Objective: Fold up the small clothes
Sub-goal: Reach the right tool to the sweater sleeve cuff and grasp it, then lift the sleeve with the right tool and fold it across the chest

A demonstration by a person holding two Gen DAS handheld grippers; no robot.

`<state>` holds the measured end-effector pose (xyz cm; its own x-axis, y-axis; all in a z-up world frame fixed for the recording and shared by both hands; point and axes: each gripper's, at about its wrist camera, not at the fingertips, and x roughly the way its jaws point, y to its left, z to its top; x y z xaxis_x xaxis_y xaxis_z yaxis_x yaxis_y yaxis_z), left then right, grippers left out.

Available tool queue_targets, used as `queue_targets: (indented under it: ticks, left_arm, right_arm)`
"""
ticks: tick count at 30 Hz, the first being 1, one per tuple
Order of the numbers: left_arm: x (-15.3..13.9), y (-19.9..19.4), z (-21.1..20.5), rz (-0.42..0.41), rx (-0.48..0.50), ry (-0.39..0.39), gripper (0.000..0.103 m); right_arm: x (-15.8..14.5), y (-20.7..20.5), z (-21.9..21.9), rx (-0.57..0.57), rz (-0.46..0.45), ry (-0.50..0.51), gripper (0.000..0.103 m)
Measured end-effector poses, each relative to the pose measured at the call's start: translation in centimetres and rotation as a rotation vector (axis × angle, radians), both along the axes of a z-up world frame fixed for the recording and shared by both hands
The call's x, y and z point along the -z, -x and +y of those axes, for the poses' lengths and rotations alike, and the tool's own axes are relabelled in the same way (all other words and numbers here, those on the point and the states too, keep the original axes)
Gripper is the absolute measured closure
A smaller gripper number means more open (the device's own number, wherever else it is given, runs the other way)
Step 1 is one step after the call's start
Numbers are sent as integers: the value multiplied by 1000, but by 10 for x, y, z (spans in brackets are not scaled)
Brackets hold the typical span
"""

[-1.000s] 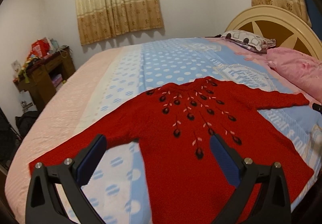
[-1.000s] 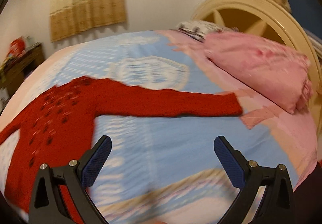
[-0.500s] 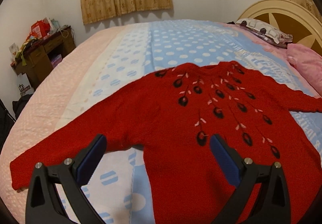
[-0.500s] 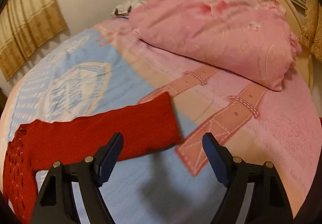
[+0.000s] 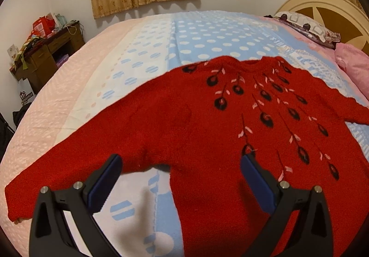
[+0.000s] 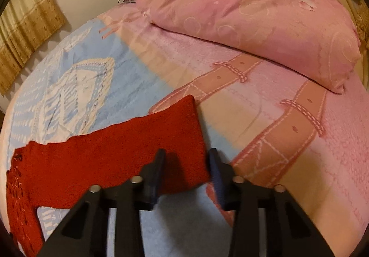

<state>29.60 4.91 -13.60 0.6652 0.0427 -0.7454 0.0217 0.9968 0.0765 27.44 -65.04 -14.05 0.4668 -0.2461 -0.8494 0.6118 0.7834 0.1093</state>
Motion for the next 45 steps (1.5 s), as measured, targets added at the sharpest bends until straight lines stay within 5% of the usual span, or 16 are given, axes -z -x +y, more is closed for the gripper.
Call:
queue_targets:
  ticks: [6, 45]
  left_arm:
    - [5, 0, 5, 17, -11, 2, 0]
    - [3, 22, 25, -20, -3, 103, 0]
  right_arm:
    - [-3, -10, 11, -40, -5, -7, 87]
    - [-128, -98, 275, -589, -193, 100, 89]
